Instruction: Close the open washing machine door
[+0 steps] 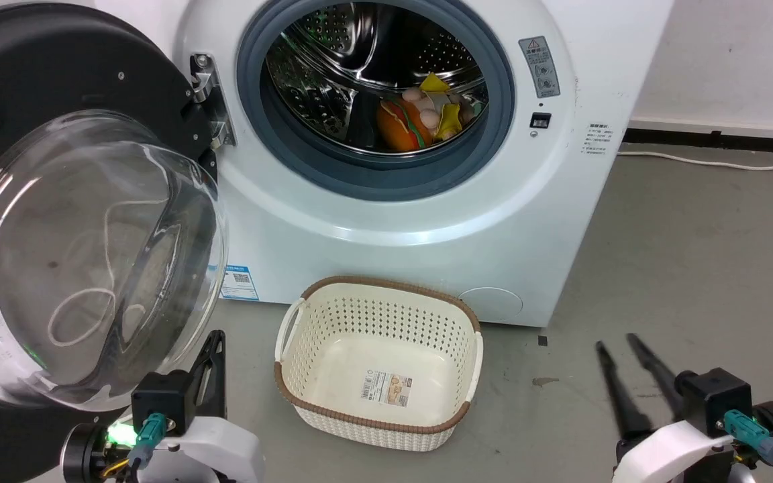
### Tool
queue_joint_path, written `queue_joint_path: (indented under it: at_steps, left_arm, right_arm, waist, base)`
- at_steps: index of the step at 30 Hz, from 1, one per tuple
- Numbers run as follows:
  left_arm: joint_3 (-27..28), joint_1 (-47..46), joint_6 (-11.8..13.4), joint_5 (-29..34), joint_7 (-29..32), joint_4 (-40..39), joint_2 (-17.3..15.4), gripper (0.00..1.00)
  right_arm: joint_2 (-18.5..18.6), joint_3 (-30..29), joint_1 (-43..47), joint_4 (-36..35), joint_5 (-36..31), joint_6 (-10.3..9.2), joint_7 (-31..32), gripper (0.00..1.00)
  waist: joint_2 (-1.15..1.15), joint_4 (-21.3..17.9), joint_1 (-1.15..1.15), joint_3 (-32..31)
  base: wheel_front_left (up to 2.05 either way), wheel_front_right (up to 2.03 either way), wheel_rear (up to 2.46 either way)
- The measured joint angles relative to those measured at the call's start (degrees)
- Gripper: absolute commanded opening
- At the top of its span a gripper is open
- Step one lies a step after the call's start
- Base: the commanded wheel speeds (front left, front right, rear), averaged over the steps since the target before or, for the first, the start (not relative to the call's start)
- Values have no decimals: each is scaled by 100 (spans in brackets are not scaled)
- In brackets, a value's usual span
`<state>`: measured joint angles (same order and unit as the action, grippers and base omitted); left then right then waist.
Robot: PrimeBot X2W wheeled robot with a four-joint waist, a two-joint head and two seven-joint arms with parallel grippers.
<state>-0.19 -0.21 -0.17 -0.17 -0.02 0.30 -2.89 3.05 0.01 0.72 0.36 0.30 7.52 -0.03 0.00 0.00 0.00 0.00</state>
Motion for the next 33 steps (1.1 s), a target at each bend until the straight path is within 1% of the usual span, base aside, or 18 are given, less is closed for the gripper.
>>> queue_joint_path:
  at_steps: [10, 18, 27, 31, 32, 33]
  left_arm:
    - [-46, 0, -1, 0, -60, -2, -1, 100]
    - [-77, 0, -2, 0, -164, -4, -8, 100]
    - [-110, 0, -2, 0, -264, -11, -26, 100]
    - [-127, 5, -2, 0, -318, -18, -54, 100]
    - [-127, 5, -2, 0, -318, -18, -54, 100]
    - [-136, 9, -2, -1, -353, -20, -63, 100]
  right_arm:
    - [0, -29, 4, 4, 26, 0, -62, 100]
    - [0, -56, 12, 2, 78, 0, -165, 100]
    - [0, 4, 29, -5, 86, 0, -266, 100]
    - [0, 45, 71, -4, 88, 0, -321, 100]
    - [0, 45, 71, -4, 88, 0, -321, 100]
    - [0, 60, 90, -3, 88, 0, -342, 100]
  waist:
    - [0, 25, 0, 1]
    - [0, 132, 0, -4]
    - [0, 378, 0, -24]
    - [0, 575, 0, -45]
    - [0, 575, 0, -45]
    - [0, 662, 0, -53]
  base:
    - [0, 0, 0]
    - [0, 0, 0]
    - [0, 0, 0]
    - [0, 0, 0]
    - [0, 0, 0]
    - [0, 0, 0]
